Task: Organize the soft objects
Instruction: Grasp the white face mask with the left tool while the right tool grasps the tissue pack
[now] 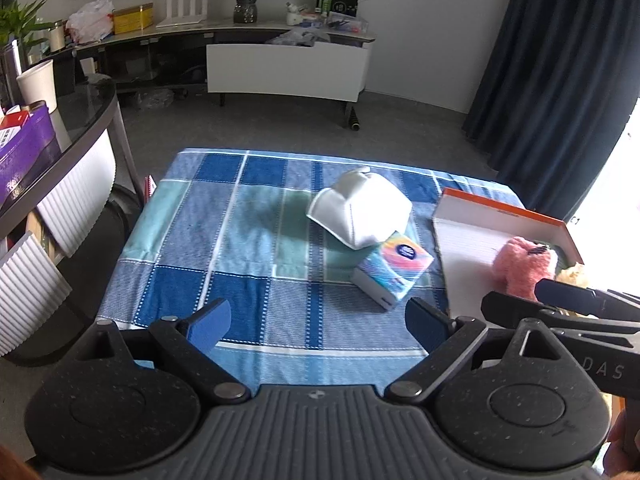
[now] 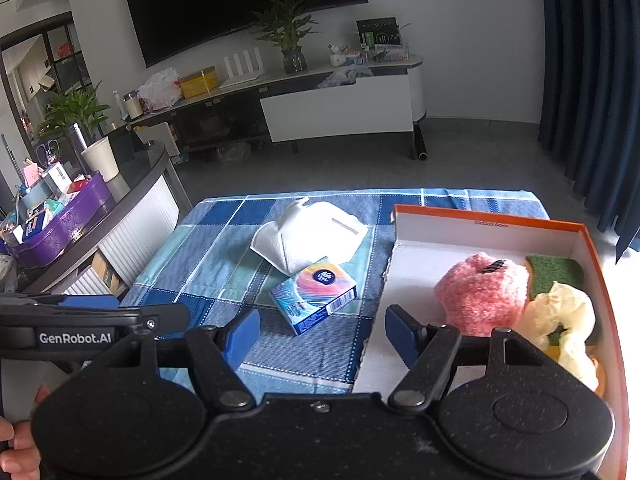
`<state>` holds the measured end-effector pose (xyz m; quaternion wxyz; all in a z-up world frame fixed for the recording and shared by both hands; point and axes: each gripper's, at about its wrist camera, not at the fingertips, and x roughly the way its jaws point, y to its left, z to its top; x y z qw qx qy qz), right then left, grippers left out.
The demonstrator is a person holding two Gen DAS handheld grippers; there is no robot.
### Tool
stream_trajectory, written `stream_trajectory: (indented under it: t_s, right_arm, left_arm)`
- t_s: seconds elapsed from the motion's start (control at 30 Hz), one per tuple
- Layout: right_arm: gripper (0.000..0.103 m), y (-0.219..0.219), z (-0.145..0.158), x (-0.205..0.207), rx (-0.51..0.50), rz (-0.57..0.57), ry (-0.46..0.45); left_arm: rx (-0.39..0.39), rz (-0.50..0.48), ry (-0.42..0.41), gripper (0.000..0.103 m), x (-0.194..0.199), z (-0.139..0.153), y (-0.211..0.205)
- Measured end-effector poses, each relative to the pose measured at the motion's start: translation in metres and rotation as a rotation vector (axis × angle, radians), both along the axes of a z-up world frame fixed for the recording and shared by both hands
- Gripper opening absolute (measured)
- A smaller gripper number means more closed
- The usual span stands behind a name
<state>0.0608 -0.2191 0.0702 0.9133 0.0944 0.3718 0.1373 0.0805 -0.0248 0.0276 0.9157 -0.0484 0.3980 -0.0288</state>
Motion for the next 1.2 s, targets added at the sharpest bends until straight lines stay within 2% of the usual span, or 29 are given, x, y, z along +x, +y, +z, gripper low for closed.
stream_trajectory:
  t_s: [0.3, 0.53, 0.73, 0.83, 0.93, 1.07, 1.2]
  right_arm:
    - [0.085, 0.018, -0.021, 0.029, 0.05, -0.031, 0.081]
    - [0.085, 0.043, -0.041, 0.065, 0.093, -0.141, 0.164]
    - [0.085, 0.063, -0.061, 0.093, 0.06, -0.252, 0.235]
    - [0.085, 0.069, -0.073, 0.101, 0.052, -0.255, 0.255]
    - [0.081, 0.069, -0.077, 0.099, 0.029, -0.217, 0.23]
    - [0.069, 0.048, -0.071, 0.083, 0.047, -0.203, 0.192]
    - [0.068, 0.021, -0.05, 0.06, 0.074, -0.188, 0.143]
  left_arm:
    - [-0.017, 0.044, 0.014, 0.097, 0.01, -0.008, 0.023]
    - [-0.022, 0.079, 0.026, 0.097, 0.017, -0.015, 0.044]
    - [-0.024, 0.108, 0.036, 0.097, 0.023, -0.021, 0.064]
    - [-0.024, 0.118, 0.034, 0.097, 0.027, -0.022, 0.07]
    - [-0.02, 0.115, 0.03, 0.098, 0.033, -0.023, 0.072]
    - [-0.018, 0.079, 0.007, 0.103, 0.045, -0.022, 0.064]
    - [0.012, -0.009, -0.023, 0.103, 0.064, -0.022, 0.047]
